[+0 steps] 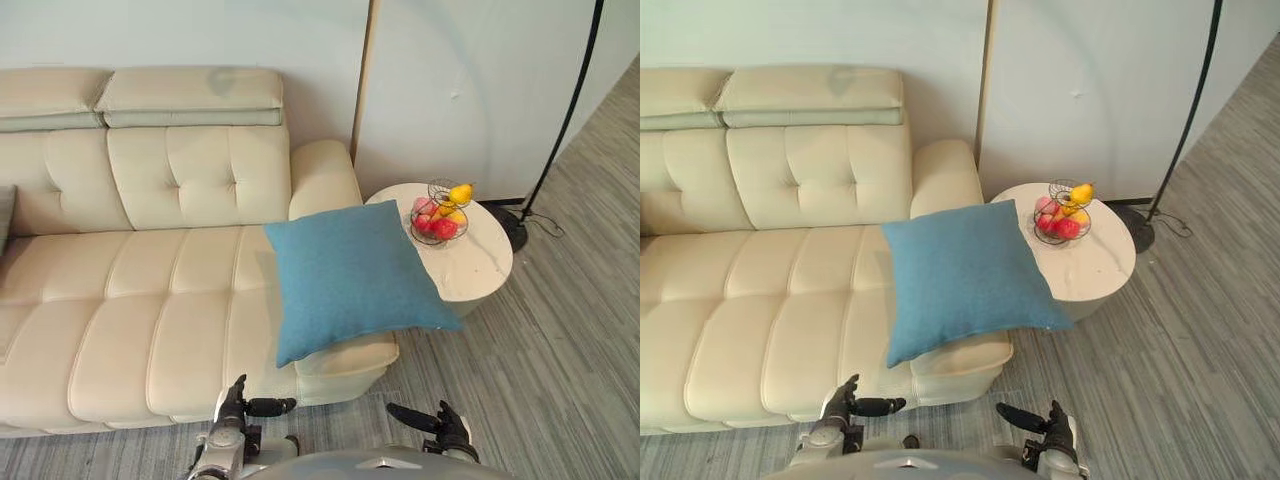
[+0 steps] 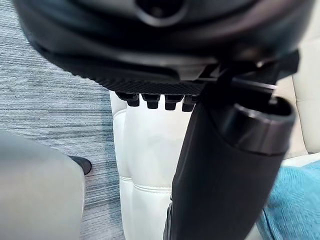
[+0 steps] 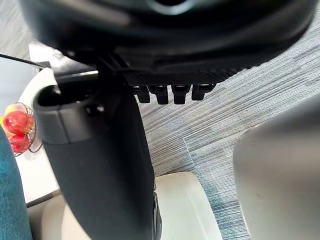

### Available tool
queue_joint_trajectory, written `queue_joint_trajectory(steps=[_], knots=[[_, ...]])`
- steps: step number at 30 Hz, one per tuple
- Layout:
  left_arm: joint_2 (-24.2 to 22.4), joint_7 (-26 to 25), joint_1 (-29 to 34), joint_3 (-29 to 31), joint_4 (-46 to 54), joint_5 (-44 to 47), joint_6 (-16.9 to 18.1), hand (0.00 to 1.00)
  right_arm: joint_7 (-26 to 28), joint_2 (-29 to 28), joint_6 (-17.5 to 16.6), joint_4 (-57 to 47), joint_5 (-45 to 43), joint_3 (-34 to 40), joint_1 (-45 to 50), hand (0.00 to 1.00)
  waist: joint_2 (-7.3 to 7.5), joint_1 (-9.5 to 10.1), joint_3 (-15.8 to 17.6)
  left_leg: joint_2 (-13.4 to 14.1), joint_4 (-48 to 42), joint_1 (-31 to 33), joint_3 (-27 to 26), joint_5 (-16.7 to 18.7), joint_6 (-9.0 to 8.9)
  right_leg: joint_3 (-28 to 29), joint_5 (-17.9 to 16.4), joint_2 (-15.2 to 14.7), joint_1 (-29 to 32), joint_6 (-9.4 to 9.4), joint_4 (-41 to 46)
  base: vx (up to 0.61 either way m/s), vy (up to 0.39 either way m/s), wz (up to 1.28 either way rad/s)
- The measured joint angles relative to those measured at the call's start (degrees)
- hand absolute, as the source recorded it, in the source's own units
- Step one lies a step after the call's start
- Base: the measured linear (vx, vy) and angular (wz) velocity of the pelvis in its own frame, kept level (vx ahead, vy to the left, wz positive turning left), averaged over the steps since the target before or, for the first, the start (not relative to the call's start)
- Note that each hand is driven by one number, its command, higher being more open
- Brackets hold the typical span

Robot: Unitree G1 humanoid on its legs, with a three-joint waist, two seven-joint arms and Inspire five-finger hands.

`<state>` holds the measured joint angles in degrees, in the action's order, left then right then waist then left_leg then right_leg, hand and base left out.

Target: Pick up cushions and gather them together orderly.

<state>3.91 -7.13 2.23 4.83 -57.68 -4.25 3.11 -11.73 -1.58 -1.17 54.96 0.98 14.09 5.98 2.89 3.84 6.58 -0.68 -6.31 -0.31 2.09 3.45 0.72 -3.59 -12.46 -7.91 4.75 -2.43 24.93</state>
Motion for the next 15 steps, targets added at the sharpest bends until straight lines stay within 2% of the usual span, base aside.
queue_joint_trajectory(steps=[1,2,3,4,5,7,11,15], knots=[[0.2,0.0,0.0,0.1,0.0,0.1,0.0,1.0,0.0,-0.2,0.0,0.0,0.0,0.0,0.1,1.0,0.51,-0.06,-0.3,-0.3,-1.1,0.6,0.4,0.5,-0.63,0.5,1.6,-0.2,-0.6,-0.49,-3.5,0.1,-0.194,0.44],[0.6,0.1,-0.1,0.1,0.0,0.1,0.0,1.0,0.0,-0.6,0.0,0.1,0.0,0.0,0.5,1.0,1.6,-0.05,-0.7,-0.8,-1.8,0.9,0.7,1.0,-1.18,0.5,2.6,-0.8,-1.1,-1.85,-5.5,0.1,-0.235,0.28],[0.4,0.0,-0.1,0.1,-0.6,0.1,0.0,1.0,0.2,-0.6,0.1,0.6,0.0,0.1,0.3,1.0,1.26,-0.04,-0.8,-0.6,-2.4,1.1,0.9,1.4,-1.62,0.3,1.9,-0.6,-2.2,-2.31,-6.3,0.11,-0.219,0.16],[-0.6,-0.1,-0.1,0.2,-1.1,0.1,0.0,1.0,0.1,-0.1,0.1,0.8,0.0,0.7,0.2,1.0,0.01,0.12,-1.6,0.7,-2.2,1.1,0.7,1.6,-2.17,-0.5,1.9,0.5,-2.3,-2.2,-7.1,0.11,-0.2,0.09],[-1.0,-0.1,0.1,0.2,-1.1,0.1,0.0,1.0,0.1,0.2,0.1,0.8,-0.1,0.9,0.2,1.0,-0.61,0.13,-1.8,1.3,-1.8,0.7,0.7,1.6,-2.54,-0.6,2.0,1.1,-2.7,-2.09,-7.7,0.09,-0.128,0.01],[-1.3,-0.1,0.5,0.7,-1.2,0.3,0.0,1.0,-0.1,0.3,0.1,0.9,-0.1,1.1,0.3,1.0,-1.03,0.14,-2.0,2.3,-0.7,-0.5,0.8,1.5,-3.28,-0.9,2.2,2.1,-4.2,-1.79,-9.1,0.06,-0.126,-0.01],[-1.0,-0.1,1.0,1.1,-1.2,0.4,0.1,1.0,-0.3,-0.1,0.1,0.9,-1.1,1.6,1.7,1.0,-0.34,0.14,-2.7,3.0,1.9,-2.5,0.8,0.9,-4.05,-1.4,3.1,2.9,-6.9,-1.34,-12.6,0.04,-0.052,0.0],[-0.2,-0.5,1.0,1.1,-1.2,2.0,0.0,1.0,-0.6,-0.2,0.1,-1.0,-1.2,1.8,2.1,1.0,0.54,0.07,-3.0,2.1,2.8,-2.8,0.8,0.3,-3.49,-1.6,4.4,2.2,-8.0,-2.12,-15.4,0.01,0.048,0.03]])
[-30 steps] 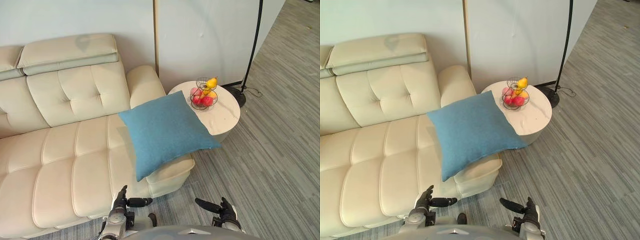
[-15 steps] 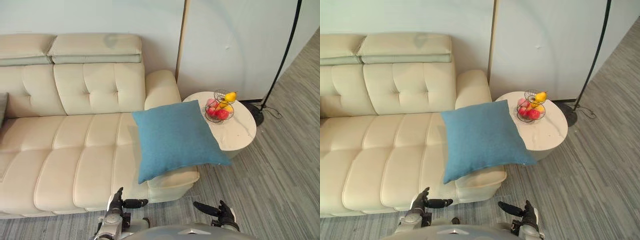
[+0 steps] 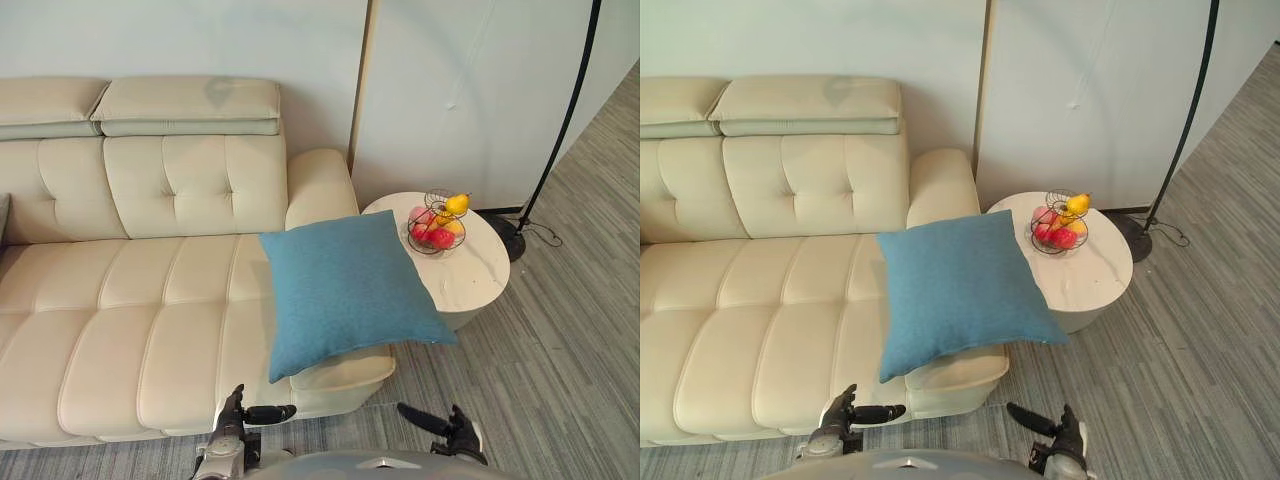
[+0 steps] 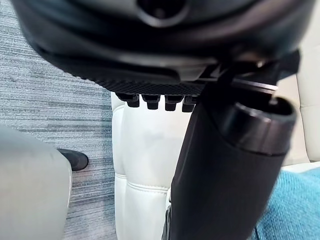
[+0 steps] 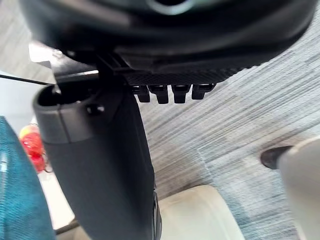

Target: Pick up cushions and gather them together orderly.

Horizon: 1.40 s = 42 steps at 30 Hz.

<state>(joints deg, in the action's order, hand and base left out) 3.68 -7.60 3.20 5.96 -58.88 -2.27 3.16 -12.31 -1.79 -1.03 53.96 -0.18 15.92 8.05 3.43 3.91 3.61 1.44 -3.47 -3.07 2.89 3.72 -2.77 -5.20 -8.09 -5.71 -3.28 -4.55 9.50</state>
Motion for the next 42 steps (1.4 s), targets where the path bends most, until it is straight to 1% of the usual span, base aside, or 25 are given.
queue_joint_trajectory(steps=[1,4,5,6,9,11,12,16,20,26,28,30,32,33,34,35,37,42], knots=[[0.0,0.0,0.0,0.0,0.0,0.0,0.0,1.0,-0.1,0.0,0.0,-0.5,0.0,0.0,0.1,1.0,0.01,-0.01,0.0,-0.1,0.0,0.0,0.0,0.0,0.03,0.0,0.1,-0.1,0.0,-0.06,-0.1,0.0,0.064,0.05],[0.5,-0.7,0.2,0.3,0.0,0.6,0.0,1.0,-1.0,1.0,0.1,-8.1,0.1,1.1,0.8,1.0,-0.05,-0.73,0.0,-1.1,0.2,0.0,0.1,-0.5,0.68,-0.1,0.8,-1.0,-0.5,-0.64,-0.9,-0.04,0.058,0.04],[0.5,-0.7,0.2,0.4,0.1,0.6,0.0,1.0,-1.0,1.2,0.1,-8.9,0.1,1.1,0.8,1.0,-0.05,-0.78,0.0,-1.2,0.3,0.0,0.1,-0.5,0.77,-0.1,0.8,-1.1,-0.5,-0.69,-1.0,-0.07,0.04,0.04],[0.5,-0.6,0.5,1.6,0.2,0.6,0.0,1.0,-1.1,2.0,0.1,-13.0,0.2,2.1,1.0,1.0,-0.08,-1.09,0.0,-1.5,0.8,-0.2,0.1,-0.9,1.25,0.0,0.9,-1.2,-0.7,-0.79,-1.1,-0.06,0.02,0.01],[1.3,-0.7,1.2,2.5,0.9,1.6,-0.1,1.0,-1.9,3.4,0.0,-21.7,0.9,5.5,1.8,1.0,-0.08,-1.15,0.0,-1.7,3.2,-1.3,0.0,-2.1,1.52,0.0,1.1,-1.4,-0.7,-0.91,-1.1,-0.07,0.015,0.01],[1.4,-0.7,2.0,4.0,2.1,2.1,-0.2,1.0,-2.2,4.5,0.0,-24.1,1.3,6.4,1.8,1.0,-0.09,-1.18,0.0,-1.7,4.1,-1.9,-0.1,-2.5,1.58,0.2,1.1,-1.4,-0.7,-0.91,-1.2,-0.02,0.003,-0.01],[1.8,-1.0,2.8,4.7,3.7,3.1,-0.2,1.0,-2.7,4.8,0.0,-26.9,1.3,8.1,1.8,1.0,-0.17,-1.21,0.1,-1.7,4.6,-2.0,-0.1,-2.7,1.54,0.2,1.1,-1.4,-0.7,-0.91,-1.3,0.0,0.0,0.0],[1.9,-2.0,3.5,6.8,7.2,6.9,-0.3,1.0,-4.2,6.1,0.0,-31.3,1.2,10.4,1.8,1.0,-0.55,-1.21,0.0,-1.7,5.4,-2.1,-0.1,-2.9,1.52,0.1,1.2,-1.3,-0.7,-0.94,-1.8,0.01,-0.001,0.01],[1.6,-2.1,4.4,6.8,11.7,8.9,-0.3,1.0,-4.6,6.3,0.0,-34.2,1.2,11.1,1.8,1.0,-1.33,-1.49,-0.4,-1.9,5.7,-2.1,0.5,-2.9,1.53,-0.6,1.2,-1.5,-1.1,-0.97,-2.7,0.05,-0.004,0.06],[1.4,-2.2,4.4,5.8,17.1,10.8,-0.1,1.0,-4.7,6.8,0.0,-34.7,1.2,10.9,1.0,1.0,-1.71,-1.72,-0.4,-1.9,5.6,-2.1,1.5,-2.9,1.51,-1.3,1.2,-1.5,-1.6,-0.96,-3.0,0.02,-0.013,0.09],[1.4,-2.4,4.4,4.1,18.0,11.3,-0.1,1.0,-4.7,7.5,0.0,-34.6,1.2,10.2,0.3,1.0,-2.0,-1.95,-0.2,-2.1,5.4,-1.9,2.0,-2.9,1.51,-1.4,1.2,-1.6,-1.6,-0.95,-3.0,-0.03,-0.014,0.07],[1.5,-2.6,4.4,0.8,19.3,11.8,-0.1,1.0,-4.5,9.9,0.0,-34.2,1.2,7.7,-0.6,1.0,-2.57,-2.58,0.3,-2.5,5.0,-1.0,2.7,-3.0,1.62,-2.0,1.1,-2.0,-1.3,-0.95,-3.0,-0.07,-0.011,0.15],[1.5,-2.7,4.2,-1.3,19.6,11.8,0.0,1.0,-4.5,11.1,0.0,-33.4,1.2,6.4,-1.4,1.0,-2.78,-2.78,0.3,-2.7,5.0,0.1,3.1,-3.3,1.86,-2.2,1.1,-2.0,-0.5,-0.95,-2.9,-0.05,-0.006,0.15],[1.5,-2.6,4.0,-3.8,20.3,12.0,0.0,1.0,-4.4,12.1,0.0,-31.3,1.1,5.0,-3.3,1.0,-2.75,-3.15,0.4,-2.8,5.2,1.4,3.9,-4.0,1.95,-2.7,1.3,-2.1,0.9,-1.05,-2.8,-0.04,-0.006,0.21],[1.6,-2.8,3.6,-5.1,20.4,12.4,0.0,1.0,-4.4,12.3,0.0,-30.3,1.1,4.5,-4.0,1.0,-2.69,-3.17,0.7,-2.9,5.3,2.0,4.2,-4.3,1.86,-3.0,1.4,-2.0,1.4,-1.0,-2.8,-0.04,-0.008,0.26],[1.6,-2.9,2.5,-6.6,20.4,13.2,0.0,1.0,-4.5,12.5,0.1,-28.6,1.1,3.1,-5.6,1.0,-2.42,-3.16,1.8,-3.0,5.4,2.6,4.6,-4.7,1.73,-3.5,1.6,-1.9,1.8,-0.87,-2.9,-0.03,-0.011,0.17],[1.6,-3.1,1.3,-8.3,20.5,13.7,0.0,1.0,-4.4,12.5,0.1,-27.4,1.1,1.4,-7.1,1.0,-2.24,-3.16,2.5,-3.0,5.4,3.9,5.2,-5.2,1.7,-3.9,1.9,-1.8,2.8,-0.77,-3.0,-0.02,-0.016,0.17],[1.4,-3.4,-4.7,-14.5,20.9,14.3,0.0,1.0,-4.4,12.4,0.3,-23.8,1.0,-3.7,-14.0,1.0,-2.41,-2.98,6.2,-3.0,5.4,7.3,5.8,-6.6,1.72,-4.6,3.4,-1.6,5.3,-0.52,-4.0,-0.01,-0.002,0.09]])
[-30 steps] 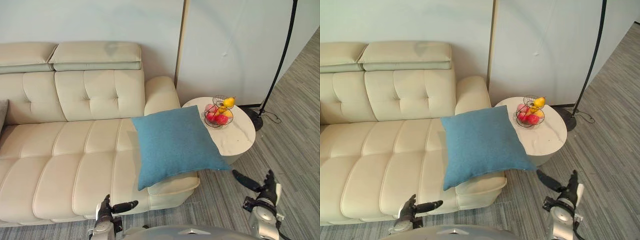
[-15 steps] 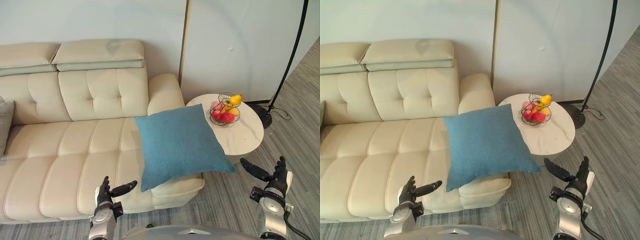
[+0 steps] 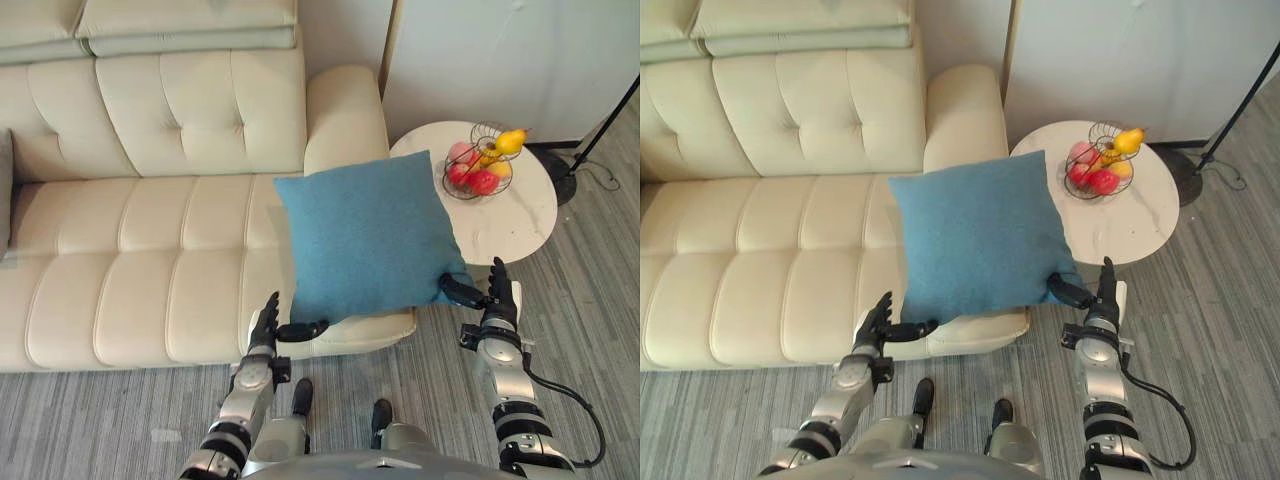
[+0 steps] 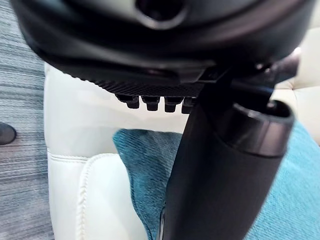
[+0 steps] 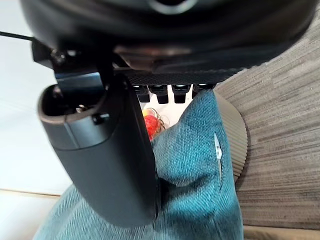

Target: Pick up cushions and gather them together orderly.

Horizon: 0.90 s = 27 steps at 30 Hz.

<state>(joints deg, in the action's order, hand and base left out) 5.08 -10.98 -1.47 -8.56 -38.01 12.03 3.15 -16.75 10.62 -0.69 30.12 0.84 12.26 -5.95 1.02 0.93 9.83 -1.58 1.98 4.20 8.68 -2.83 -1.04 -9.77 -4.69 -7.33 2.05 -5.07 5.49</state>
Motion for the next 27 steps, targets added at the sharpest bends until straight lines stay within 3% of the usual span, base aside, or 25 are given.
queue_joint_trajectory(steps=[3,4,5,6,12,17,24,27], knots=[[-0.4,-0.5,-5.0,-3.9,1.0,0.0,0.0,1.0,-0.5,-0.1,0.0,0.8,-1.2,-1.6,-3.1,1.0,-0.09,0.35,1.5,0.0,-0.5,3.3,0.1,-0.9,-0.24,-0.1,0.4,-0.1,3.4,0.32,1.1,-0.04,0.006,0.05],[-0.3,-0.6,-7.0,-4.7,1.6,0.1,0.0,1.0,-1.1,-0.1,0.0,1.5,-1.4,-2.2,-4.7,0.0,-0.14,0.36,2.7,0.1,-0.6,3.9,0.1,-1.3,-0.37,-0.1,0.4,-0.1,4.1,0.38,1.6,-0.05,0.0,0.02],[-0.4,-0.9,-8.4,-5.2,2.0,0.1,0.0,1.0,-1.4,-0.1,0.0,1.8,-2.2,-2.3,-5.7,0.0,-0.16,0.39,3.1,0.2,-0.7,4.6,0.1,-1.5,-0.51,0.0,0.4,-0.1,5.1,0.43,2.1,-0.08,-0.008,-0.02],[-0.3,-1.3,-10.7,-6.5,2.0,0.9,0.0,0.0,-1.9,-0.1,0.1,2.2,-3.1,-2.7,-7.2,0.0,-0.36,0.54,3.9,0.3,-0.7,5.3,0.0,-1.8,-0.65,0.2,0.4,-0.1,6.2,0.53,3.1,-0.09,-0.008,-0.04],[-0.3,-3.6,-16.8,-9.0,2.5,2.5,0.0,0.0,-3.6,-0.6,0.2,2.3,-5.7,-5.5,-11.5,0.0,-0.86,1.03,5.3,1.3,-0.4,8.3,-1.0,-3.2,-1.0,1.6,0.3,0.4,11.5,0.91,6.6,-0.1,-0.025,-0.09],[0.5,-5.8,-17.9,-9.0,4.9,3.8,0.0,0.0,-3.9,-0.8,0.2,1.3,-7.5,-5.7,-11.9,0.0,-0.86,1.85,5.3,2.1,-0.1,8.9,-1.5,-3.7,-1.73,2.0,0.0,1.0,13.4,1.47,8.7,-0.06,-0.055,-0.07],[1.7,-6.7,-18.0,-9.0,8.9,4.4,0.0,0.0,-3.6,0.5,-0.3,-7.6,-7.6,-8.9,-8.0,0.0,-0.88,1.84,5.2,2.8,1.0,8.1,-1.6,-4.3,-2.5,2.2,-0.3,1.6,13.4,1.98,8.9,0.0,-0.049,-0.02],[2.5,-6.7,-15.2,-8.9,11.8,4.4,0.0,0.0,-2.5,-0.1,-0.8,-11.7,-7.6,-9.2,-3.2,0.0,-0.88,1.78,5.2,3.0,2.1,5.0,-1.6,-4.3,-2.57,2.0,-0.3,1.9,10.0,2.03,7.1,0.06,-0.032,0.02]])
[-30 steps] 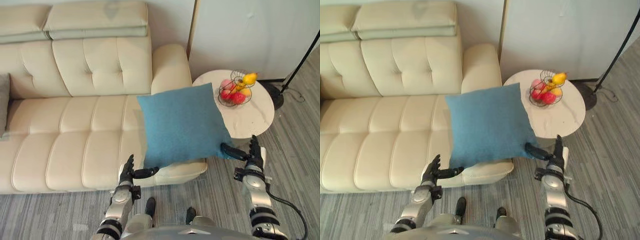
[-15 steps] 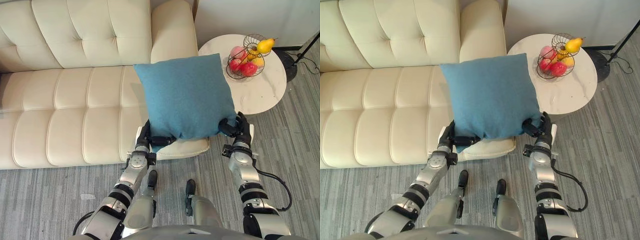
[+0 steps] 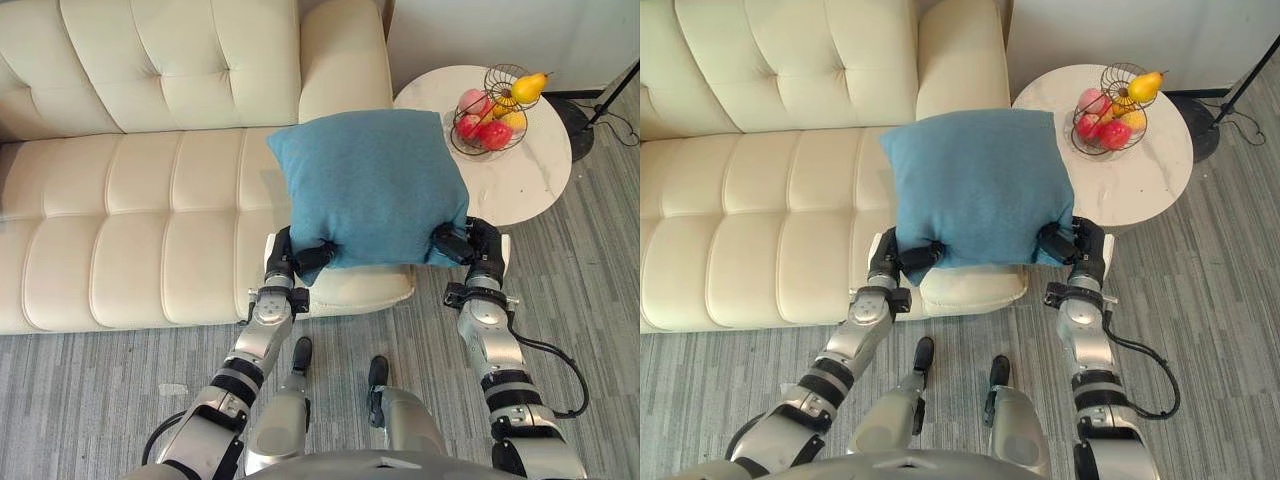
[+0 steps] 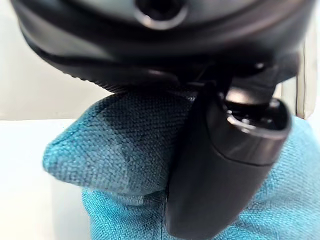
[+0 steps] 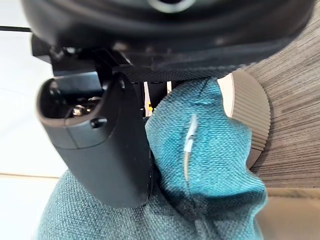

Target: Pick up cushions and gather them together orderly.

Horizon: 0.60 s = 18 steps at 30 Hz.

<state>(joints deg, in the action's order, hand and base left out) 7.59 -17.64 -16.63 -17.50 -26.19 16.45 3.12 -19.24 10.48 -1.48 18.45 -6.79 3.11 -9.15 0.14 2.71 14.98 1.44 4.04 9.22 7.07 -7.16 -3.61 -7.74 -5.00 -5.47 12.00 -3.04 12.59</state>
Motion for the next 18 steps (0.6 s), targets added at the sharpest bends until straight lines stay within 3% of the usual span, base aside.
queue_joint_trajectory(steps=[8,14,18], knots=[[0.2,5.2,16.4,0.5,11.1,-0.1,0.0,0.0,5.4,-3.2,0.0,-10.6,0.2,-0.1,15.6,0.0,-0.16,-1.11,-3.0,-0.1,0.8,-4.7,0.8,0.1,-0.1,-1.2,-0.1,0.1,-6.7,0.06,-3.6,0.04,-0.021,0.07],[-2.0,6.3,26.0,2.6,19.1,0.1,-0.1,0.0,6.5,-7.1,0.0,-21.6,0.2,-0.9,24.4,0.0,-1.44,-1.23,-6.2,0.2,0.9,-6.4,1.9,0.9,-0.34,-2.8,-0.8,0.6,-8.9,0.34,-3.0,-0.02,-0.026,0.14],[-3.1,6.3,31.5,3.0,22.8,1.2,-0.1,0.0,6.6,-8.8,-0.1,-27.7,0.2,-3.1,30.0,0.0,-1.58,-0.2,-10.5,0.2,0.7,-6.6,2.7,1.5,-0.48,-3.9,-2.3,0.4,-9.2,0.44,-1.0,-0.03,-0.031,0.15]])
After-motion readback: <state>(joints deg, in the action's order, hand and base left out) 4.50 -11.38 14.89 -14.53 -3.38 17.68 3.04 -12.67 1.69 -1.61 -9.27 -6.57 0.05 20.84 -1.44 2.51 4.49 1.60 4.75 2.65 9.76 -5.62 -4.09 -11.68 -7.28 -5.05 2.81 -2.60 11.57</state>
